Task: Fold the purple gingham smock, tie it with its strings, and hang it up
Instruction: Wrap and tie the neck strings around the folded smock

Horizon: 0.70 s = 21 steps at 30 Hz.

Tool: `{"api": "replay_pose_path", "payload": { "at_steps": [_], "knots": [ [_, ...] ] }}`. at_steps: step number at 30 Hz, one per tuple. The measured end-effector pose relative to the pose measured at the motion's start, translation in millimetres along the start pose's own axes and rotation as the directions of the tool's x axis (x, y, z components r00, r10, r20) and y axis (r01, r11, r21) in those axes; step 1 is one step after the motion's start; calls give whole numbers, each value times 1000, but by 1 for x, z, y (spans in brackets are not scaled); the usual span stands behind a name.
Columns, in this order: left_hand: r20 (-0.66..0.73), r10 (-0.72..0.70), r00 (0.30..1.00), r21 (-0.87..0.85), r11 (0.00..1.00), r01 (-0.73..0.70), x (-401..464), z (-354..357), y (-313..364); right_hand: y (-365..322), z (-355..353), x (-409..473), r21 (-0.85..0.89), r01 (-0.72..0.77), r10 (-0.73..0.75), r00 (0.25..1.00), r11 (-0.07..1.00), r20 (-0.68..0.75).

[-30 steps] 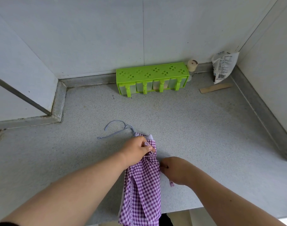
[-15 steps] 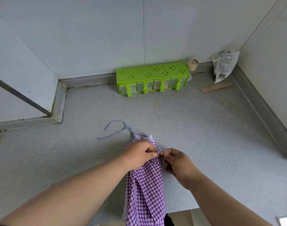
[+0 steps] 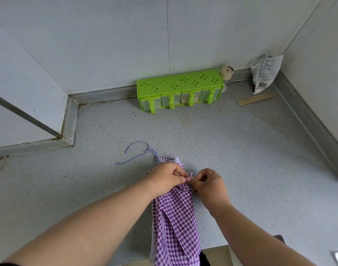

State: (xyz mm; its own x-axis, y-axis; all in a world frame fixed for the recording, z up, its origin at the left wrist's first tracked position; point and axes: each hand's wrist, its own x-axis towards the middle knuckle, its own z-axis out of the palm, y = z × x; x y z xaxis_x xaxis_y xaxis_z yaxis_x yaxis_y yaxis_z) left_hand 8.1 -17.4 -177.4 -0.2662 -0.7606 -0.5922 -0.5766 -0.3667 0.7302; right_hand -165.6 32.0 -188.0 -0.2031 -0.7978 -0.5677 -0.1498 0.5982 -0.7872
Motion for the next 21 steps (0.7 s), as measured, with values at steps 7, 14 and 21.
{"api": "replay_pose_path", "payload": {
  "at_steps": [7,14,21],
  "knots": [
    [-38,-19,999,65,998,22,1,4,0,-1,7,-10,115,-1,-12,993,993,115],
    [-54,-5,999,98,995,11,2,7,3,-3,11,-17,124,52,-73,983,991,169],
    [33,7,999,177,984,-13,2,4,5,4,10,-12,-23,147,-146,989,989,36]
  ]
}}
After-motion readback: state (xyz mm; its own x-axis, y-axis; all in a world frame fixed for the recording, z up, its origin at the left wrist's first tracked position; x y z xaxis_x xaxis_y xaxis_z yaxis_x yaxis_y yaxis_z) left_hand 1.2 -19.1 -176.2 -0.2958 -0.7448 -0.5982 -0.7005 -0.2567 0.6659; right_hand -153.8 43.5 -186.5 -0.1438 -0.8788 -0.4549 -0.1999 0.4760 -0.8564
